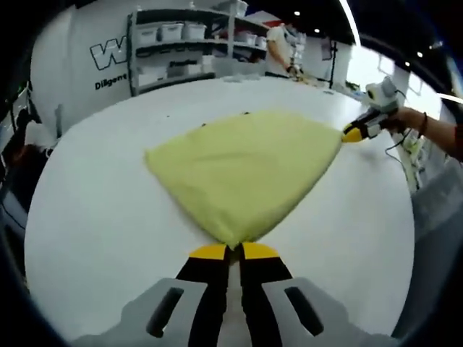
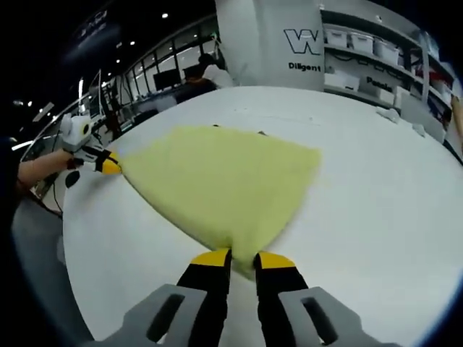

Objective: Fold the garment on the visible template until the final outline fits inside the template.

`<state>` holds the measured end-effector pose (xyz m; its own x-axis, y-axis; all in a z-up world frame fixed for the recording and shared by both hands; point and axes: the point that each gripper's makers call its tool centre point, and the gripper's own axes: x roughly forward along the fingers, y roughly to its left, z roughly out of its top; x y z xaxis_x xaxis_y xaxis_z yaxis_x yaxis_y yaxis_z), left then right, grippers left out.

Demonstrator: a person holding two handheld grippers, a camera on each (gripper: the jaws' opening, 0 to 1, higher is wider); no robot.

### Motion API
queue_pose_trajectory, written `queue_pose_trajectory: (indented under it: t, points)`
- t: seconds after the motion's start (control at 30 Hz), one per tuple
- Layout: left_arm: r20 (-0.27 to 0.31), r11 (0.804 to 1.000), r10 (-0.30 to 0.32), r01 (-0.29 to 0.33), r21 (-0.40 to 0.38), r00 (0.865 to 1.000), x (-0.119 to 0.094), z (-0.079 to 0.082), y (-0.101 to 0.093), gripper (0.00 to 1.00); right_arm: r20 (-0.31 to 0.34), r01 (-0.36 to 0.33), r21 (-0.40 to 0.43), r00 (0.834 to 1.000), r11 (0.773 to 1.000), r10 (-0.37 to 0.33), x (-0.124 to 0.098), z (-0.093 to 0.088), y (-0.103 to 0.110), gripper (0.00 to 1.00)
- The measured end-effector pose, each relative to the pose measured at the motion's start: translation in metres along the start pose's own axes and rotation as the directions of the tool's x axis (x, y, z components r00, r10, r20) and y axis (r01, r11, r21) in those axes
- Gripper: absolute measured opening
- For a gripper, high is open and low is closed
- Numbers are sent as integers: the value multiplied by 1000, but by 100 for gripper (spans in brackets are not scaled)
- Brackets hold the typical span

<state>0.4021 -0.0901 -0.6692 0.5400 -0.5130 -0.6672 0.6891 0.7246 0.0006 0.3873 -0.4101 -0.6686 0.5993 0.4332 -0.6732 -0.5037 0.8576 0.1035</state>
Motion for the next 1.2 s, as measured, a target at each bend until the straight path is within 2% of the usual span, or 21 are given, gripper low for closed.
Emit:
queue_pose_trajectory:
  t: [0.03,0.17,0.47,0.7,0.83,1.2]
  points:
    - [-11,999,2,-2,33,1000,0,-1,0,0,-1,-1,-3,1000,1000,1,0,0,0,6]
    - [-30,998,-2,4,62,1000,-2,-5,0,0,-7,3,-26,1000,1000,-3,-3,0,-3,0]
    - [-64,991,-20,29,133,998,-10,-12,-2,0,-24,6,-51,1000,999,-7,-5,-2,-4,0]
    - [-72,989,-22,32,147,997,-18,-16,-12,0,-41,5,-47,999,999,-7,-8,-4,0,0]
    - [-53,994,-33,38,105,998,-22,-15,-9,0,-49,4,-47,999,999,-6,-11,-7,3,0]
    - [-69,994,-26,33,103,997,-35,-30,-12,0,-66,-27,-48,998,998,23,-20,-19,23,0]
